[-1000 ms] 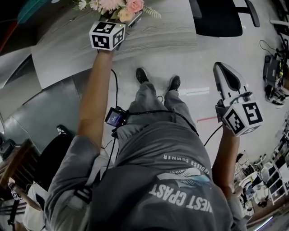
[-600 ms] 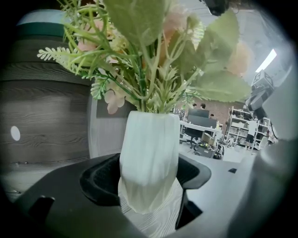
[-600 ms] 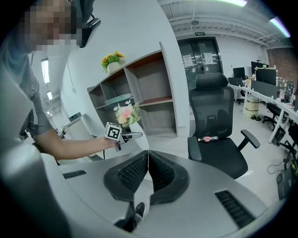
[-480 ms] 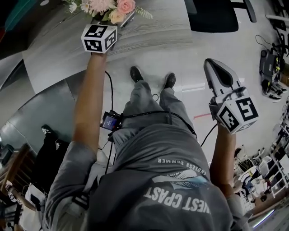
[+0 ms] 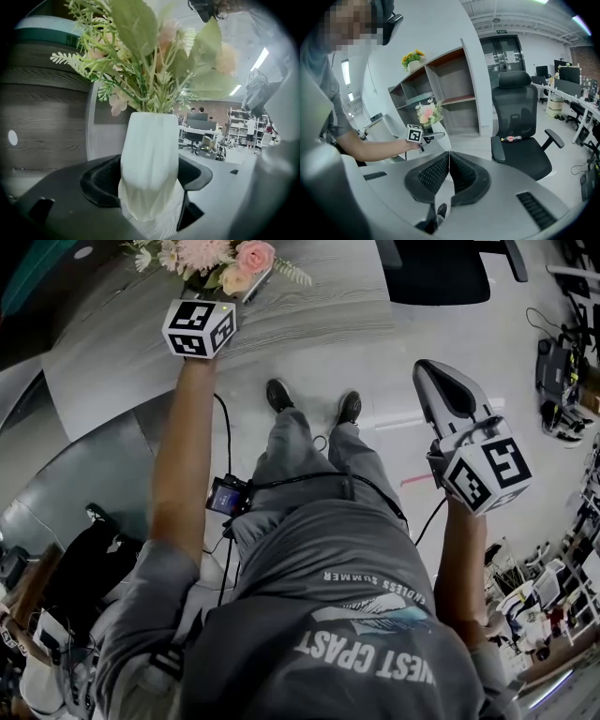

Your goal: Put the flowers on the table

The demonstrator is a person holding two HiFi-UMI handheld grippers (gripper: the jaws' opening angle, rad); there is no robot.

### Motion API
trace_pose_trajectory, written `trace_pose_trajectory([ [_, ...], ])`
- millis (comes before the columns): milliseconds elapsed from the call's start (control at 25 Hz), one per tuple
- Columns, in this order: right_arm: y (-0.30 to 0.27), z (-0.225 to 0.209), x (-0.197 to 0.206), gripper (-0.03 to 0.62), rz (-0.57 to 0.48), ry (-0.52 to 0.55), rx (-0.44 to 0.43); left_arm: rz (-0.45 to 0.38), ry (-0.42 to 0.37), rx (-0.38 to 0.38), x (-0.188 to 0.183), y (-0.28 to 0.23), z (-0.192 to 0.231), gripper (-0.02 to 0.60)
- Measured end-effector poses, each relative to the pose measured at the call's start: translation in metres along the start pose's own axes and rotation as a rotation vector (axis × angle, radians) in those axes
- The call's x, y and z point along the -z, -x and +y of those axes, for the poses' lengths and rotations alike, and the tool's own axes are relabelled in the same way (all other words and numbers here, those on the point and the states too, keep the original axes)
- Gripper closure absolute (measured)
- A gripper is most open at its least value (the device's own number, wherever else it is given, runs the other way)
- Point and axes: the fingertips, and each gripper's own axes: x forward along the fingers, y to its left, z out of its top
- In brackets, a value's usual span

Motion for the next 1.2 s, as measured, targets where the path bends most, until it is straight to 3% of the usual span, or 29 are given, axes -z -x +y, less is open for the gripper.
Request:
trace_pose_trajectory([
  [600,0.0,0.0,0.005,0.567,-0.004,0.002,0.0,0.025,-0.03,0.006,0.009,-0.001,-0.005,0.215],
  [1200,-0.007,0.001,-0.014,0.568,-0.027,0.025,-0.03,0.033,-0.048,0.027,-0.011,0.011,0.001,0.215],
])
